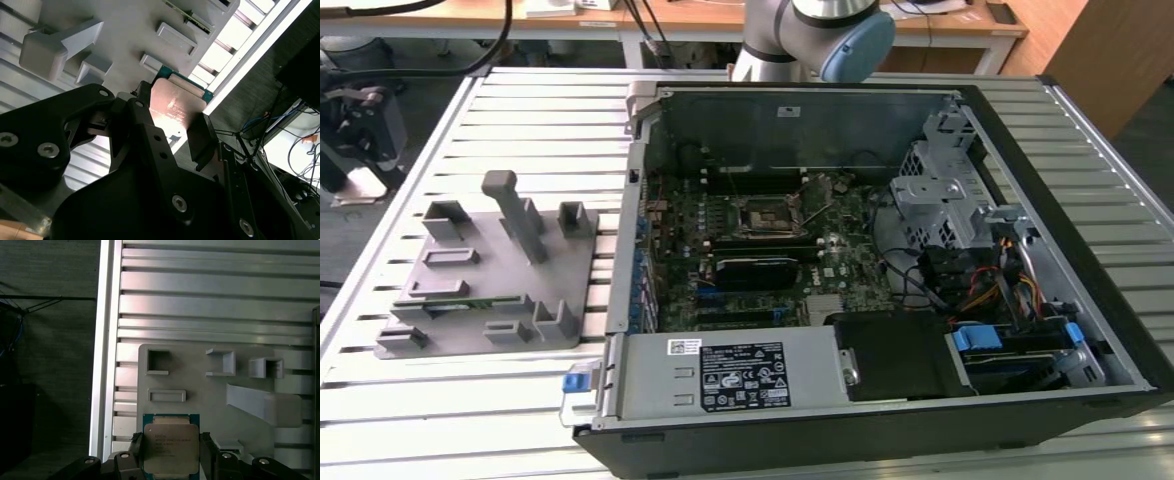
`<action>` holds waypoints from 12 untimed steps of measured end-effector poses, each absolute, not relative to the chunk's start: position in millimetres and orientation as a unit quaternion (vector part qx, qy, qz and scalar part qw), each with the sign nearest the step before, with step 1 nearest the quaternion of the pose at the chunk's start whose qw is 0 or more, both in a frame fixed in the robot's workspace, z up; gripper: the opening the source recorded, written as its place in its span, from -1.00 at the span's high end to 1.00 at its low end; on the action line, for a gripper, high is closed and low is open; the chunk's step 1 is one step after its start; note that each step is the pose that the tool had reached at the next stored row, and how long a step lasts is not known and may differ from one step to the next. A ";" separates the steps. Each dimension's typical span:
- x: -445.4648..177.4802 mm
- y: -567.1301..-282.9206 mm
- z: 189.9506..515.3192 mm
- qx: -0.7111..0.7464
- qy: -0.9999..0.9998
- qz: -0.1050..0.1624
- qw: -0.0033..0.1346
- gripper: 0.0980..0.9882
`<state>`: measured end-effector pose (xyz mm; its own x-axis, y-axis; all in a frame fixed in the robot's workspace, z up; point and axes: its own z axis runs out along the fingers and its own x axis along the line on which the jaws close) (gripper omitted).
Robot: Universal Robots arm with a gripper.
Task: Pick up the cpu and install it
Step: 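Pick up the cpu and move it towards the insertion slot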
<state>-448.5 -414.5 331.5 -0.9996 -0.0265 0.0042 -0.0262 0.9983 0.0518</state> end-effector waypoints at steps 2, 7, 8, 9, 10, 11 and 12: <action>-448.4 -414.5 332.5 0.013 -1.000 -0.026 0.002 0.01; -448.5 -414.5 335.7 0.013 -1.000 -0.026 0.002 0.01; -448.5 -414.5 336.2 0.013 -1.000 -0.026 0.002 0.01; -448.5 -414.5 336.7 0.013 -1.000 -0.026 0.002 0.01; -448.4 -414.5 337.2 0.013 -1.000 -0.026 0.002 0.01; -448.4 -414.5 337.7 0.013 -1.000 -0.026 0.002 0.01; -448.4 -414.5 338.3 0.013 -1.000 -0.026 0.002 0.01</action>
